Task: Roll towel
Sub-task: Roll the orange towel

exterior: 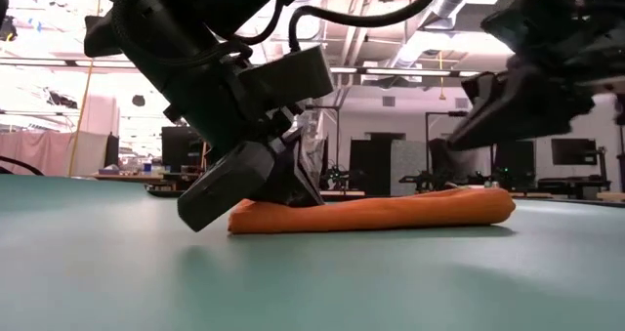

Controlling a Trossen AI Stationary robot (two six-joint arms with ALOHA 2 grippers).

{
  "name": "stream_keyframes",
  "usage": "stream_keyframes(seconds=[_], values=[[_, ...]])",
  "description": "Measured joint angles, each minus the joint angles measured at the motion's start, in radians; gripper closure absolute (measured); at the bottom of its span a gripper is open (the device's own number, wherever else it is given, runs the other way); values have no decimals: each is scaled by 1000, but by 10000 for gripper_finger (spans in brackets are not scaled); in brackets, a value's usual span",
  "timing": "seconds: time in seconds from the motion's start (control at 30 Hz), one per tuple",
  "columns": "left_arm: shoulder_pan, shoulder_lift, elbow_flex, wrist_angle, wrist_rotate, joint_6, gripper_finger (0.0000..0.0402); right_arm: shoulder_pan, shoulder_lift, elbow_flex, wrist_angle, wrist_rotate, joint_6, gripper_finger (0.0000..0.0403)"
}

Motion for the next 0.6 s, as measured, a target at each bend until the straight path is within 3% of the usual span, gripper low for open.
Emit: stream_keyframes(seconds=[0.13, 0.4, 0.6], values=[[2, 0, 0, -8, 2, 43, 401, 19, 55, 0, 14, -42, -32, 292], [22, -3, 2, -72, 12, 74, 401, 10, 172, 0, 39, -34, -90, 147], [29, -2, 1, -75, 36, 111, 401, -23, 207, 3, 51, -31, -145, 129]])
